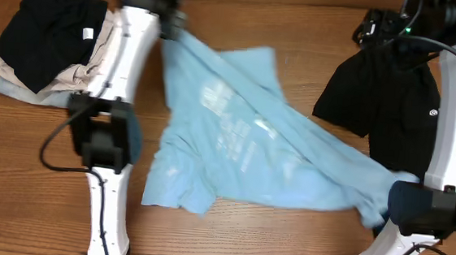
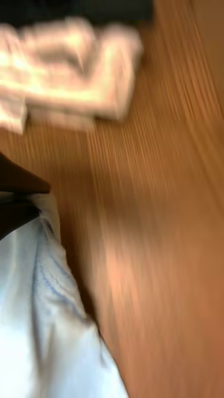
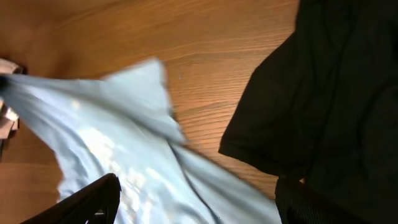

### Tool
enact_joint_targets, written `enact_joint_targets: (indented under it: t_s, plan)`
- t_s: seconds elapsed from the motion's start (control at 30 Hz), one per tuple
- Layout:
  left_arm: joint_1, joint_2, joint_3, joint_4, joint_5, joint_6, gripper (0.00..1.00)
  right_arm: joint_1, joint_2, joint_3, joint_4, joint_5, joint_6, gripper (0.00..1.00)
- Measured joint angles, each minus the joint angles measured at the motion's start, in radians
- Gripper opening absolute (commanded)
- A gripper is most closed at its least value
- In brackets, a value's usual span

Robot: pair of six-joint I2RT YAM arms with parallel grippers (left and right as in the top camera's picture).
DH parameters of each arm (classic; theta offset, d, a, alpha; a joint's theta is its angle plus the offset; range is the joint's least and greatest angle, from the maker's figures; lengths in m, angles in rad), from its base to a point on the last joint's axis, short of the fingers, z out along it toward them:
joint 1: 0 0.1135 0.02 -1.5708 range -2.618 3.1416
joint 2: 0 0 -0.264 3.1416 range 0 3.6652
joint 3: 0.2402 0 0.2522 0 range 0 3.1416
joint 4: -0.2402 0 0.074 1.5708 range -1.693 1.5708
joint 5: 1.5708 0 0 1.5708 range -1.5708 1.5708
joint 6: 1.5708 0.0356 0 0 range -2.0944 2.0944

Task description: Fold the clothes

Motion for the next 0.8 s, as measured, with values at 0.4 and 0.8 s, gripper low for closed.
enact_joint_targets:
  t_s: [0.4, 0.8]
  plan:
    - [0.08, 0.0, 0.045, -0.133, -0.011, -0.002, 0.72, 0.106, 0.132, -0.011, -0.065, 0.0, -0.001, 0.83]
    - [0.071, -0.016, 0.388, -0.438, 0.154, -0.002, 0.75, 0.055, 0.131, -0.362, 0.082, 0.095, 0.031, 0.79]
